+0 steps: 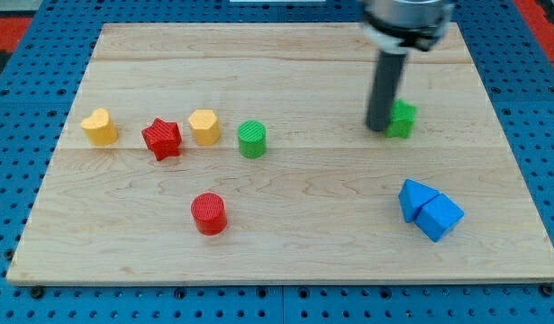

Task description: Slide green circle closer to the green star

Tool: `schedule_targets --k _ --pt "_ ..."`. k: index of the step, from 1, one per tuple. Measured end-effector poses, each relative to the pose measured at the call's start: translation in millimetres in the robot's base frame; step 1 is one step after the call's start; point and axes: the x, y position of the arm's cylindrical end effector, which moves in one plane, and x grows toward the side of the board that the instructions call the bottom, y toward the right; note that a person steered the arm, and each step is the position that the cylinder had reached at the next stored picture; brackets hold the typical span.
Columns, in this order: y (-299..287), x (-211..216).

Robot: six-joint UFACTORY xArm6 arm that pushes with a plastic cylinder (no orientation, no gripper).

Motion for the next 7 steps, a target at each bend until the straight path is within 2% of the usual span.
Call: schedule_targets --k 1,2,3,5,7 --pt "-37.3 31.2" --pt "-157.7 82.8" --pt "-242.3 54.9" --pt "-100.4 18.7" --pt "-162.6 -4.1"
